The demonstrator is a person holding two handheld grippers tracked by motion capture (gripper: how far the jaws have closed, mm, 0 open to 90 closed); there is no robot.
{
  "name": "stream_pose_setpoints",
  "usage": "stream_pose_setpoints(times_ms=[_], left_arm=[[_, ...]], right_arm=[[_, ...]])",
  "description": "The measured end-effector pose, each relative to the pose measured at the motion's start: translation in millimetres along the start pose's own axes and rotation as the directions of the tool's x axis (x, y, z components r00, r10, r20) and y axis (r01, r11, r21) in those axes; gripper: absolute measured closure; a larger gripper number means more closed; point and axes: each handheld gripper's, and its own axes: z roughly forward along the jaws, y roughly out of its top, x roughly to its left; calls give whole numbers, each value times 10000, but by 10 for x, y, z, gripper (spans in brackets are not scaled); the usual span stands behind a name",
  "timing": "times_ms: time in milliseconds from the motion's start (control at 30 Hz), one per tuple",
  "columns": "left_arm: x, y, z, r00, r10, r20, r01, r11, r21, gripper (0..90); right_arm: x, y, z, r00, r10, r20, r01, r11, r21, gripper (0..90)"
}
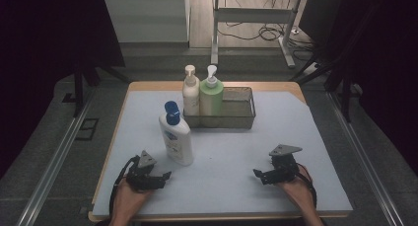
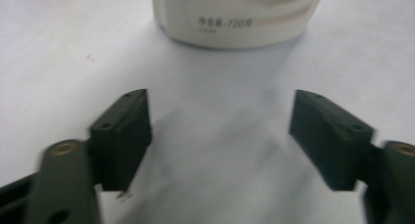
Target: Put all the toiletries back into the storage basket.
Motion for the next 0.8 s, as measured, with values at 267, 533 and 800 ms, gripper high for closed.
stream_pose_setpoints(times_ms=[267, 533, 800], left_arm=[[44, -73, 46, 9998, -207, 69, 206, 9998, 82, 125], [26, -86, 53, 10000, -46, -68, 46, 10000, 53, 121], [21, -90, 58, 9999, -79, -87, 79, 10000, 17, 121]], right_arm=[[138, 169, -9, 9975, -96, -697, 70, 9993, -371, 30], [296, 379, 30, 9939, -375, -1036, 293, 9964, -795, 21], [492, 628, 82, 9870, -822, -1379, 665, 9911, -1149, 4]])
